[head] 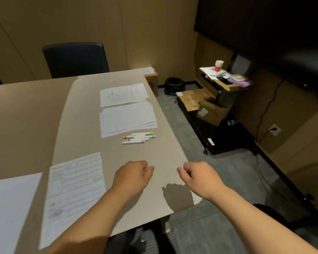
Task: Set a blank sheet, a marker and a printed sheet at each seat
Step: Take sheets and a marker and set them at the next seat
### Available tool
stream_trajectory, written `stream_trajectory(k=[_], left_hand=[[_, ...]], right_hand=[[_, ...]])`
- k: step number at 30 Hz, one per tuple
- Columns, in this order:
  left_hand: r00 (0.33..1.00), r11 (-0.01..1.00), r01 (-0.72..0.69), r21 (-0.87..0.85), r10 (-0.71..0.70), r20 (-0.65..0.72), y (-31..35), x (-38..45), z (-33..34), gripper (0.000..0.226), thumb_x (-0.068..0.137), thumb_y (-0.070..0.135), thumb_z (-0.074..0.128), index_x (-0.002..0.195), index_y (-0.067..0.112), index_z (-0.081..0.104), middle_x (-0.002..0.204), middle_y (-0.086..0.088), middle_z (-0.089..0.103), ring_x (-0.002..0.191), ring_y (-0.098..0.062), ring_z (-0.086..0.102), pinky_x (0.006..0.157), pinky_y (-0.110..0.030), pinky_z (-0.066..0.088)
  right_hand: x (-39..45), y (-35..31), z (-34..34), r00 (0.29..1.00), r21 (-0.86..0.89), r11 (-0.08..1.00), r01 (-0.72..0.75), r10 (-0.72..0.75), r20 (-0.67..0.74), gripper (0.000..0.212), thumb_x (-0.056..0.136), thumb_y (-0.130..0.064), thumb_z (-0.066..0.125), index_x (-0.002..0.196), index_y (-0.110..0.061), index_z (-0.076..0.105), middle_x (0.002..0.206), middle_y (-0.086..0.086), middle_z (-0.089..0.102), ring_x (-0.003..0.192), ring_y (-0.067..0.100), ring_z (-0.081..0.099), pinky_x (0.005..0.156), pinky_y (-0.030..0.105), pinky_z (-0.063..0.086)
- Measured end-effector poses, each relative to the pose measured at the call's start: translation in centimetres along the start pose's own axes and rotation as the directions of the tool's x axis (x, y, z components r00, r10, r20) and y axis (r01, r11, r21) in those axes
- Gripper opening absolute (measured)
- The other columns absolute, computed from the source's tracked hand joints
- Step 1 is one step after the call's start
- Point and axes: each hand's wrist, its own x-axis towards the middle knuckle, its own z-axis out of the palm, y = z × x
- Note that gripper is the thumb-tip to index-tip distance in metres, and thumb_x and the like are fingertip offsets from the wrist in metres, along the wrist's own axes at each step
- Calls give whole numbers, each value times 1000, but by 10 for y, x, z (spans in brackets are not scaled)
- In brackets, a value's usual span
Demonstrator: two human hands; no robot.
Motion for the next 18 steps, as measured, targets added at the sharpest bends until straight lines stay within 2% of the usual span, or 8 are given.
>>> stream_trajectory(k=[3,8,12,15,16,18], left_hand=[[999,1000,22,-17,-23,-42,52,29,12,42,94,45,47,60,20,43,56,4,51,62,-20,54,51,-26,33],[989,989,108,-97,-117,-91,103,80,24,40,93,45,49,62,20,45,57,5,50,60,-16,50,52,-26,32],[961,960,217,-179,-243,-134,97,122,41,37,93,43,51,68,15,52,59,3,54,63,-18,54,57,-29,39],[919,907,322,-270,-368,-140,83,166,58,36,93,38,53,64,17,49,57,4,53,64,-22,54,61,-30,41],[904,886,343,-311,-401,-145,80,180,61,35,92,34,56,63,18,46,56,4,51,63,-23,54,62,-31,42],[888,906,327,-268,-391,-240,73,206,68,33,87,21,65,60,18,45,54,2,49,58,-26,53,58,-32,46]], right_hand=[[10,50,-47,998,-41,998,51,-52,-30,47,97,-38,45,57,-18,35,48,0,39,49,20,38,50,35,32],[50,102,-91,995,-46,994,95,-95,0,46,98,-41,45,59,-17,39,51,-1,42,51,20,42,58,42,43],[103,125,-97,983,-71,981,181,-177,56,46,97,-41,46,59,-17,40,51,-2,43,57,25,50,60,43,45],[162,134,-103,960,-87,963,255,-241,140,45,98,-42,45,60,-19,41,52,-1,45,58,23,51,61,42,46],[183,136,-106,953,-84,957,277,-262,153,45,98,-42,45,60,-20,41,52,-1,46,57,23,52,60,42,46],[223,139,-110,940,-77,948,308,-291,176,46,98,-41,46,58,-20,39,52,-2,44,57,22,51,60,41,45]])
